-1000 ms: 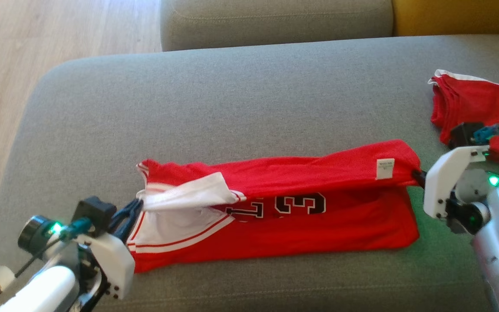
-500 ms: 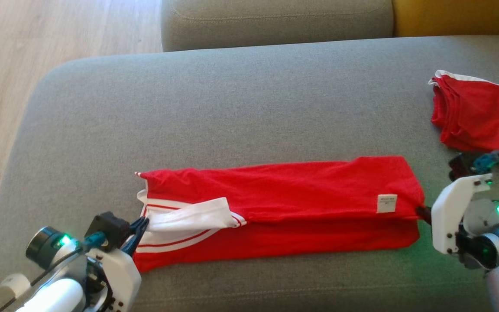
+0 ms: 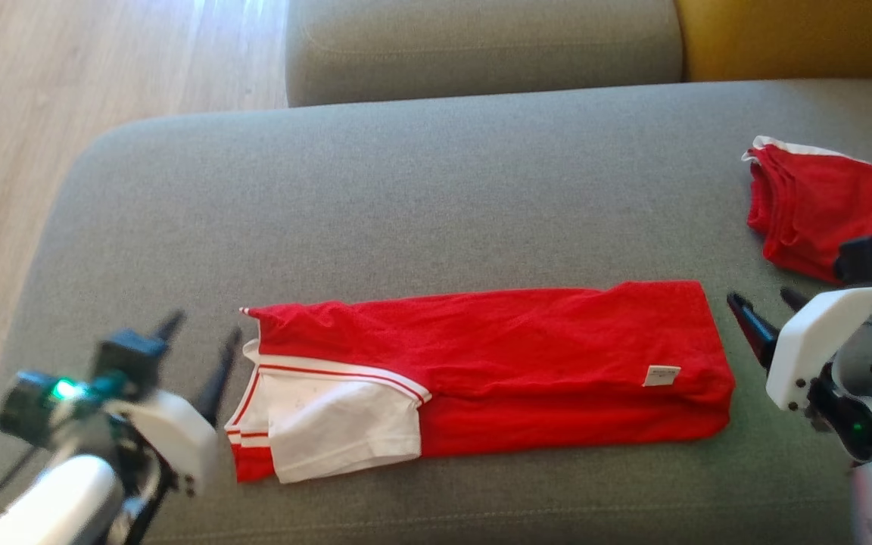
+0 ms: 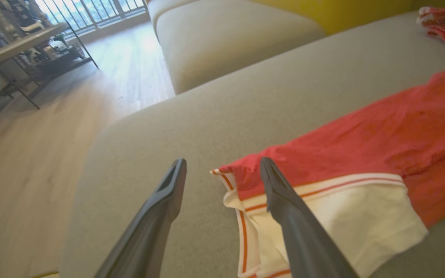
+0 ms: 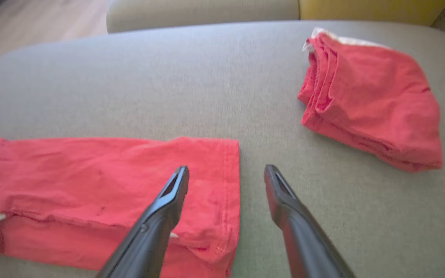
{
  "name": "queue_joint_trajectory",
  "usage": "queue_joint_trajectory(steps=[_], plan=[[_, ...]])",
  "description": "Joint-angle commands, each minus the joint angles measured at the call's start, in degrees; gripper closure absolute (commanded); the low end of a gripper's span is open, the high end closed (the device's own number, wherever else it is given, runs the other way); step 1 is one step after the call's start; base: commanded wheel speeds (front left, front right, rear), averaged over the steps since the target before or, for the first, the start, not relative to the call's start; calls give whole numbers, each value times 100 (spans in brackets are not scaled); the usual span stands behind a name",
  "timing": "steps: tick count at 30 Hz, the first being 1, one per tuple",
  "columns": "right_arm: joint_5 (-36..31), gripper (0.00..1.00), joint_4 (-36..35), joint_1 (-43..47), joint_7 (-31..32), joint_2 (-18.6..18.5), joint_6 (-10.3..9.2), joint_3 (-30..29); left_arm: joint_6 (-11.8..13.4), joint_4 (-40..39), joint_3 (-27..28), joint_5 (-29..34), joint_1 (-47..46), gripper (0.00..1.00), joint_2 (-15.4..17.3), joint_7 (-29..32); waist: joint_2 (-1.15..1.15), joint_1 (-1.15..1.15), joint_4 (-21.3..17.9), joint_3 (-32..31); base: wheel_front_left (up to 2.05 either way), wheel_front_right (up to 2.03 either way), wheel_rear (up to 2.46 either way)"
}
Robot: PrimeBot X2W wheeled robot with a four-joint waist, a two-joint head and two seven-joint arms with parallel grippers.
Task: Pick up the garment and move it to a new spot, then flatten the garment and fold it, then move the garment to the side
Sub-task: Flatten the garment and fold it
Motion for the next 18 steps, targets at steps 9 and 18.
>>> queue_joint_trajectory(steps=[9,18], plan=[[149,0,-567,-191,-2155,401,-2,166,893,-554,1495,-607,11,0,-184,-1059,0,0,15,-171,0,0,0],[-430,0,-466,469,-4227,551,-2,443,988,-1142,2687,-80,851,0,-1336,-1189,0,0,48,-273,0,0,0]])
